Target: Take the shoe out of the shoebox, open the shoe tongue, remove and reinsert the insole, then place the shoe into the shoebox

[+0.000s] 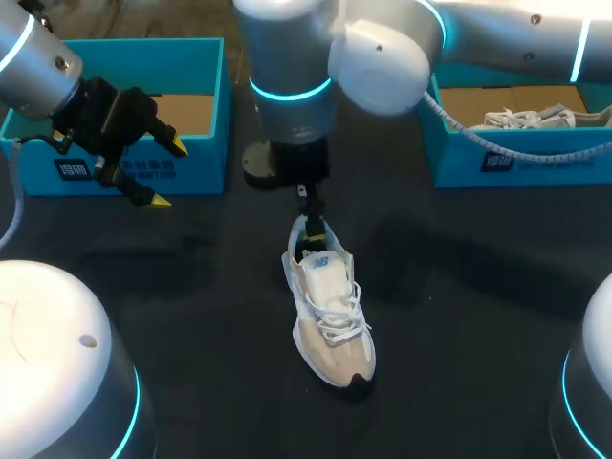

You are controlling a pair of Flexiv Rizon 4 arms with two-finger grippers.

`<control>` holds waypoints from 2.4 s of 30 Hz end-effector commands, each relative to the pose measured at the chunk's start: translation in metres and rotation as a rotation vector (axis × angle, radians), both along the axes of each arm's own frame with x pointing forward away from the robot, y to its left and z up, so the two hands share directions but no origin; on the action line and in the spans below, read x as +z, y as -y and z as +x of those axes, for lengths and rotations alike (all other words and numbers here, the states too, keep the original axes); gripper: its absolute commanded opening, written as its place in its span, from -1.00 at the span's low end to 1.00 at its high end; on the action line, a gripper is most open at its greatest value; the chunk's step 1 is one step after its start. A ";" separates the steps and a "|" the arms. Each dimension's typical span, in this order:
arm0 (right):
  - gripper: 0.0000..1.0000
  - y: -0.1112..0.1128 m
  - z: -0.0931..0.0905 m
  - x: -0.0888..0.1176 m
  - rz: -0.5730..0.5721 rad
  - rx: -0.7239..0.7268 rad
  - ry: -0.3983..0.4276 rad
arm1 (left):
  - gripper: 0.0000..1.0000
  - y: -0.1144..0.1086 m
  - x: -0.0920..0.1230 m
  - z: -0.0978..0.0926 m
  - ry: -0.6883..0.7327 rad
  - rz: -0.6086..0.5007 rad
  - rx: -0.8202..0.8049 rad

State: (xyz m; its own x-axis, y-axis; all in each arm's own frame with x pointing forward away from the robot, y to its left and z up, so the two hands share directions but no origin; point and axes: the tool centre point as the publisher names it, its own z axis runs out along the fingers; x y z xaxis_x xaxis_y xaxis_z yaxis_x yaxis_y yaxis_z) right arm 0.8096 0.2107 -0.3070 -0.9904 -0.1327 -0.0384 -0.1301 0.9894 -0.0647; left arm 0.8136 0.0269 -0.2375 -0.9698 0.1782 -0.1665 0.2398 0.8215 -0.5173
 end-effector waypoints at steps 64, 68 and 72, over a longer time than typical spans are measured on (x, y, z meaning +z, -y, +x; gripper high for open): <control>-1.00 0.007 0.030 0.079 0.026 -0.202 0.020 | 1.00 0.000 0.000 0.000 -0.001 0.004 -0.001; -1.00 0.018 0.035 0.100 0.010 -0.173 0.002 | 1.00 0.000 0.000 0.000 -0.001 0.004 -0.001; -1.00 0.033 0.042 0.124 -0.007 -0.156 0.002 | 1.00 0.000 0.000 0.000 -0.001 0.004 -0.001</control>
State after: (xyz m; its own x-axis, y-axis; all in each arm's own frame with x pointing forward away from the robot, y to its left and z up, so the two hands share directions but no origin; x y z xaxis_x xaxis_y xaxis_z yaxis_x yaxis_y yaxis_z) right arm 0.8506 0.1874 -0.2144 -0.9989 0.0211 -0.0415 0.0244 0.9965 -0.0800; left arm 0.8135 0.0269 -0.2374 -0.9698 0.1783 -0.1664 0.2398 0.8215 -0.5172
